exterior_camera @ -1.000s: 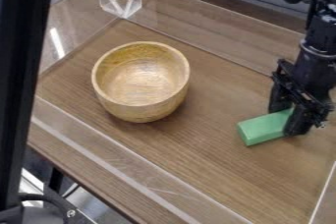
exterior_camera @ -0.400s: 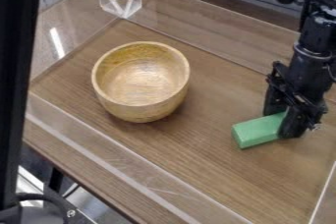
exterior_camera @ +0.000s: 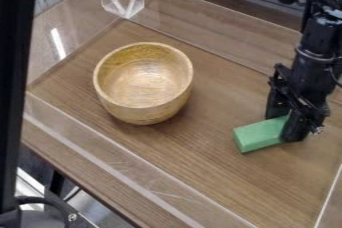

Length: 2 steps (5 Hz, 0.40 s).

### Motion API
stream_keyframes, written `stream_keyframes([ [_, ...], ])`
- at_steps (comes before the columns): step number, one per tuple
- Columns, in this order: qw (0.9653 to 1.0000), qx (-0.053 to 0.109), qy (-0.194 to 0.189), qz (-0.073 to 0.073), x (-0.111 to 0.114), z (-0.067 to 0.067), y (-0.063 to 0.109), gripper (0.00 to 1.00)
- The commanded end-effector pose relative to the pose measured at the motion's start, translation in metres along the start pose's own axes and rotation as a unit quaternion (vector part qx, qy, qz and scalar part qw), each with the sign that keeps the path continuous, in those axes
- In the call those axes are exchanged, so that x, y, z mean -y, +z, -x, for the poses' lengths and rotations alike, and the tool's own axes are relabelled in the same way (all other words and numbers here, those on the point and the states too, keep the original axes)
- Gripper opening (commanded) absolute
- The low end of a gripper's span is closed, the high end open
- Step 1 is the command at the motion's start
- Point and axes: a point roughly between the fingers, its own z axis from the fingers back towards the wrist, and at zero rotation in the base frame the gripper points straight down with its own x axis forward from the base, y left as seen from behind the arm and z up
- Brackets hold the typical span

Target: Put the green block in the brown bowl

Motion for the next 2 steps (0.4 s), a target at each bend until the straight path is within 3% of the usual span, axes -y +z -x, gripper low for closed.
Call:
stream_keyframes([
  [1,0.9995,0.031,-0.002,-0.011,-0.0012,-0.0001,0.0211,0.0],
  [2,0.9994,0.034,-0.004,-0.011,-0.0007,0.0019,0.0237,0.0],
])
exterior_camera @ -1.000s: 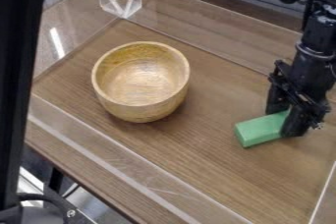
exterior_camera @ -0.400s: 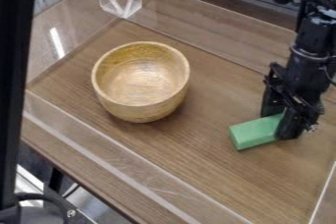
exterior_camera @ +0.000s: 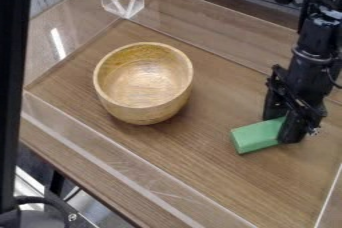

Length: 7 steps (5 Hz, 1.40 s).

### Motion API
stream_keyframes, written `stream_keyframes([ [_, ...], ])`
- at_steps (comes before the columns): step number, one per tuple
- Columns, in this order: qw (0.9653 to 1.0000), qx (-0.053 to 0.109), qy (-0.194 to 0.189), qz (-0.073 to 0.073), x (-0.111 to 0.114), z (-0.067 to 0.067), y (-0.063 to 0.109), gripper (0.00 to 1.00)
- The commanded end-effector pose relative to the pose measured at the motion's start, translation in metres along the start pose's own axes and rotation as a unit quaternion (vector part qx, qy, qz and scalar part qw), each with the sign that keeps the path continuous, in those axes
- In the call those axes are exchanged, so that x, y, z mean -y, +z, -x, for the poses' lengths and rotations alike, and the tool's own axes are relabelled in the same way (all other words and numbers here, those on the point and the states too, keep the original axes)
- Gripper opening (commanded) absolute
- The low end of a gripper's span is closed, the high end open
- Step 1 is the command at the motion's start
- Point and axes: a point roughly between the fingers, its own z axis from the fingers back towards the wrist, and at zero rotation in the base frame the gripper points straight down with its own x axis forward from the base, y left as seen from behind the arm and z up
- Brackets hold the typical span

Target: Put the green block in the brown bowl

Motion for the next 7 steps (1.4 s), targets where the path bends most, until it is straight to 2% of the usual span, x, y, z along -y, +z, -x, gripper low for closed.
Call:
stream_keyframes([
  [1,0.9992,0.039,-0.001,-0.015,-0.001,-0.001,0.027,0.0],
  [7,0.9979,0.06,0.001,-0.023,-0.001,0.011,0.047,0.0],
])
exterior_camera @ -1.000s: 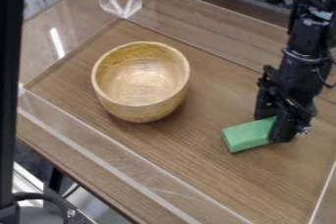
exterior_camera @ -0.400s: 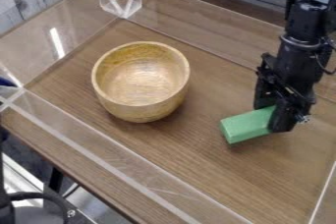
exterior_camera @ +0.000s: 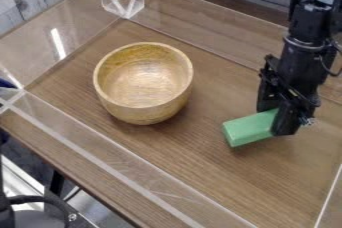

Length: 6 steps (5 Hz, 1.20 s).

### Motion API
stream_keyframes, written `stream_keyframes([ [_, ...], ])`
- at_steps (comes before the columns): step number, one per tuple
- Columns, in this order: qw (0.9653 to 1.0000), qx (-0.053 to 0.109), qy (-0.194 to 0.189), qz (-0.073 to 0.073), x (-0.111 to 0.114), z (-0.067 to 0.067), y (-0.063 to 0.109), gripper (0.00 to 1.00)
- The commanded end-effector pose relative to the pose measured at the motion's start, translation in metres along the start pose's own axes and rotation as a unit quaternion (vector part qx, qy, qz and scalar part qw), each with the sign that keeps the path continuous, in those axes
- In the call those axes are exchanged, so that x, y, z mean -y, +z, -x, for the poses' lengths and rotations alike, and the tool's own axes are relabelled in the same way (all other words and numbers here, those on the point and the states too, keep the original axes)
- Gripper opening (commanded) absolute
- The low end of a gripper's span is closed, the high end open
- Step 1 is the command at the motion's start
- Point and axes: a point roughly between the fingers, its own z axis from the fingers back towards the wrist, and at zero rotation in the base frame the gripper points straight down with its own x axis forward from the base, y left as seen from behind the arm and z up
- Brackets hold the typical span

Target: Put the green block in the brown bowl

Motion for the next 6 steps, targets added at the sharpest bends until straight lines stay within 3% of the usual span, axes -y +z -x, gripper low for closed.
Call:
stream_keyframes([
  [1,0.9987,0.047,0.002,-0.02,-0.002,-0.001,0.0318,0.0],
  [6,0.9978,0.063,0.004,-0.019,-0.0026,0.003,0.0334,0.0],
])
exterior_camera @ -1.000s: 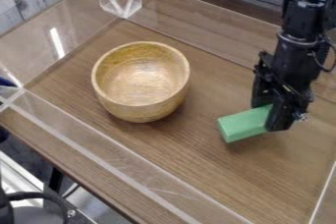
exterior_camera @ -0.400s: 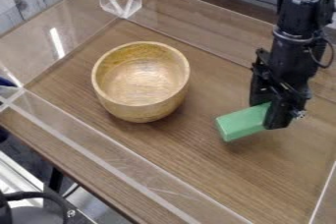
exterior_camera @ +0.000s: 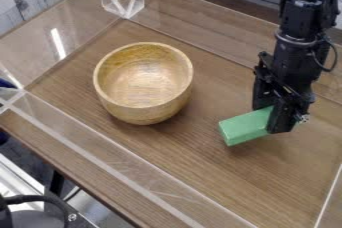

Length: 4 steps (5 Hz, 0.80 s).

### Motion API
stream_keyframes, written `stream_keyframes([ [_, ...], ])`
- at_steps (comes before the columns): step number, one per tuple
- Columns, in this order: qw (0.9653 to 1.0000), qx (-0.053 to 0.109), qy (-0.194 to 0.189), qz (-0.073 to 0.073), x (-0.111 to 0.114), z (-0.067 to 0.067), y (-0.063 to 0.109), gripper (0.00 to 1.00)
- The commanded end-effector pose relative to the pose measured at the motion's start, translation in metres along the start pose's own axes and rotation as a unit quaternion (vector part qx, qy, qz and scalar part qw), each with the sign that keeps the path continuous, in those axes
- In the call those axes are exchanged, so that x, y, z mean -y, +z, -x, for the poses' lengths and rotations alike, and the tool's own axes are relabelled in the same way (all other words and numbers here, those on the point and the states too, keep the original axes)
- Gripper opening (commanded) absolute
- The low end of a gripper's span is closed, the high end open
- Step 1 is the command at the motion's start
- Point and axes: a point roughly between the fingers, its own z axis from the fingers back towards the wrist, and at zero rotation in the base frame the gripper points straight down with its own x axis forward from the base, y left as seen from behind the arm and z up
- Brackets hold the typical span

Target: Put the green block in the brown bowl

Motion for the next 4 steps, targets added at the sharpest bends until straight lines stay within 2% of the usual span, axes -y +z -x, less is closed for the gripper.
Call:
stream_keyframes([
  [1,0.9982,0.055,0.0,-0.026,-0.001,-0.002,0.036,0.0],
  [2,0.9986,0.049,-0.001,-0.02,-0.001,-0.006,0.021,0.0],
  [4,0.9986,0.05,-0.01,-0.014,0.001,-0.012,0.009,0.0],
])
